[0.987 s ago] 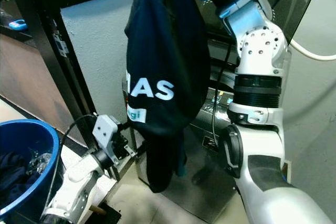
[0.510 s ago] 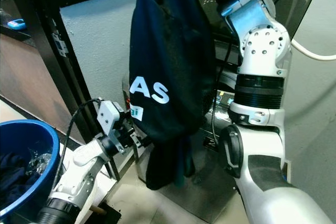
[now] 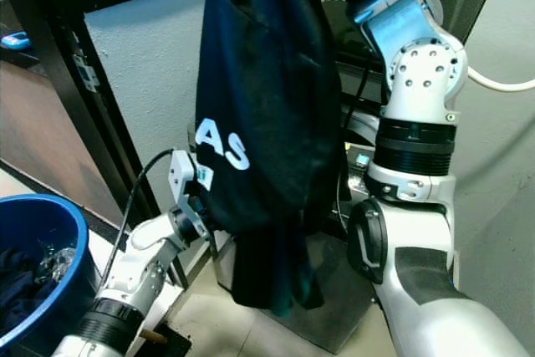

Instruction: Clothes washing

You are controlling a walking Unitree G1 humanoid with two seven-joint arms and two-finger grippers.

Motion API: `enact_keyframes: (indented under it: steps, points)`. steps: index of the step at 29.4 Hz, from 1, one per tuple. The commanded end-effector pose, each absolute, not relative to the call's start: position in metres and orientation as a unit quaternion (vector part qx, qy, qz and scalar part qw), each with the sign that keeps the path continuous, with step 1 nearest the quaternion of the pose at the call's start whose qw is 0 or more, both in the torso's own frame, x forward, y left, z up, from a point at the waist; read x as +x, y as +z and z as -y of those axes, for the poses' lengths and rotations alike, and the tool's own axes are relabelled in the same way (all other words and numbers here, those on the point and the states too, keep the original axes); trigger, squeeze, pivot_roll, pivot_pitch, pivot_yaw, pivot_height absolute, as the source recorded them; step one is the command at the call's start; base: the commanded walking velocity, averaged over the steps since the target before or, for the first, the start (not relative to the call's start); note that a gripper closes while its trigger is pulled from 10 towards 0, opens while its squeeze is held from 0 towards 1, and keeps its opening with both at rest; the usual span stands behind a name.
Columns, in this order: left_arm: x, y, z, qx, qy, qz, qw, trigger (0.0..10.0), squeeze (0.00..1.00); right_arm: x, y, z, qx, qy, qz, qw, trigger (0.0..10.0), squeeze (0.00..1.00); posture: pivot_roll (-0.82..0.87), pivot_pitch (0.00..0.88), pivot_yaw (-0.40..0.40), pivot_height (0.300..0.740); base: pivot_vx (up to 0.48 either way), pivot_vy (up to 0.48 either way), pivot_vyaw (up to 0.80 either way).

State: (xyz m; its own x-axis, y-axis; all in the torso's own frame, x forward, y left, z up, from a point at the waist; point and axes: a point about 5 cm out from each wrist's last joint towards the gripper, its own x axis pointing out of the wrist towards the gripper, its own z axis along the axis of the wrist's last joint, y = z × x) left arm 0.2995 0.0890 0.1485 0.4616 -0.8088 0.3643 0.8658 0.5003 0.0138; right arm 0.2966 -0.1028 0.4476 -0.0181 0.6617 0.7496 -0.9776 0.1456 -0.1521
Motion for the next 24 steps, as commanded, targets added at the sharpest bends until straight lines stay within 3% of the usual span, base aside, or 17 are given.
enact_keyframes:
  steps: [1, 7, 12, 15, 16, 18, 24]
  points:
    - [0.301, 0.150, -0.084, -0.101, -0.502, 0.164, 0.843, 0.0, 0.00, 0.290, 0.451, 0.102, 0.214, 0.625, 0.367, 0.655, 0.0, 0.00, 0.10, 0.000, -0.074, 0.740, 0.000, 0.000, 0.00]
    - [0.304, 0.156, -0.085, -0.110, -0.503, 0.175, 0.839, 0.0, 0.00, 0.289, 0.451, 0.101, 0.215, 0.623, 0.365, 0.657, 0.0, 0.00, 0.10, 0.000, -0.072, 0.740, 0.000, 0.000, 0.00]
    - [0.308, 0.181, -0.095, -0.129, -0.477, 0.220, 0.841, 0.0, 0.00, 0.295, 0.446, 0.100, 0.217, 0.605, 0.355, 0.679, 0.0, 0.00, 0.11, 0.000, -0.066, 0.740, 0.000, 0.000, 0.00]
    - [0.320, 0.242, -0.129, -0.132, -0.379, 0.327, 0.856, 0.0, 0.00, 0.321, 0.425, 0.094, 0.190, 0.548, 0.307, 0.754, 0.0, 0.00, 0.11, 0.000, -0.065, 0.740, 0.000, 0.000, 0.00]
    - [0.320, 0.242, -0.129, -0.132, -0.379, 0.327, 0.856, 0.0, 0.00, 0.321, 0.425, 0.094, 0.190, 0.548, 0.307, 0.754, 0.0, 0.00, 0.11, 0.000, -0.065, 0.740, 0.000, 0.000, 0.00]
    - [0.318, 0.295, -0.154, -0.104, -0.318, 0.405, 0.851, 0.0, 0.00, 0.337, 0.407, 0.090, 0.164, 0.511, 0.273, 0.799, 0.0, 0.00, 0.12, 0.000, -0.065, 0.740, 0.000, 0.000, 0.00]
    - [0.297, 0.376, -0.169, -0.035, -0.283, 0.504, 0.815, 0.0, 0.00, 0.352, 0.386, 0.088, 0.165, 0.474, 0.239, 0.831, 0.0, 0.00, 0.14, 0.000, -0.057, 0.740, 0.000, 0.000, 0.00]
